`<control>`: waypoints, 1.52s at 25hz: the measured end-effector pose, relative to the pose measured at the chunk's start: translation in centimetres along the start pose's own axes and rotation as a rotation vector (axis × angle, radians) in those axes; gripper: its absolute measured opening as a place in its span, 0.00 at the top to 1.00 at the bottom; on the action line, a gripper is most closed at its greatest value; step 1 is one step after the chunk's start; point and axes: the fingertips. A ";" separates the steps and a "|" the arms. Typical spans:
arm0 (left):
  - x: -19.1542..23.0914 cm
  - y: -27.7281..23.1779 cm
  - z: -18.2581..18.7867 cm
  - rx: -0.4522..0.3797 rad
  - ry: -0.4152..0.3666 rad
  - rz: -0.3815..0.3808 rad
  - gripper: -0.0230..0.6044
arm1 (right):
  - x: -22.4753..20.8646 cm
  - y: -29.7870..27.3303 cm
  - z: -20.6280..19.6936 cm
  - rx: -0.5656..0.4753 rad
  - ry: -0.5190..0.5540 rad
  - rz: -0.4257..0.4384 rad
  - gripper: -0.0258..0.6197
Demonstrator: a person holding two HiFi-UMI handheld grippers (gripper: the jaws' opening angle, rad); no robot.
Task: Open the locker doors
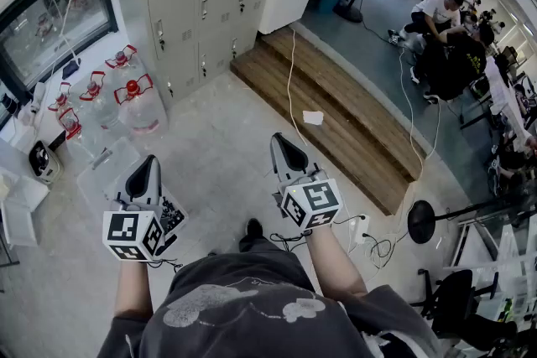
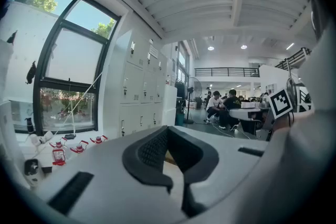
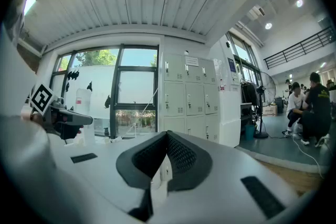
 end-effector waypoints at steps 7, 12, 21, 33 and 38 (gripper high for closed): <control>1.5 0.6 -1.5 0.035 0.059 -0.005 0.95 | 1.3 0.1 -0.7 -0.005 -0.014 -0.016 0.92; 2.2 1.8 -3.0 0.080 0.111 -0.026 0.95 | 2.1 0.1 -1.7 0.003 -0.051 -0.040 0.92; 4.7 2.5 -4.5 0.115 0.163 -0.030 0.95 | 2.6 -1.0 -2.1 -0.015 -0.112 -0.099 0.91; 5.6 -2.3 -2.8 0.092 0.182 0.123 0.95 | -3.0 -9.1 -2.8 0.014 -0.165 0.105 0.52; 4.2 -7.0 -1.4 0.081 0.186 0.217 0.95 | -9.1 -13.7 -2.3 0.006 -0.190 0.188 0.51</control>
Point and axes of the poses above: the fingertips, and each gripper's own axes: y backward along the fingers, x to its left, z out of its top, and after that the axes turned 14 degrees about z, right-handed
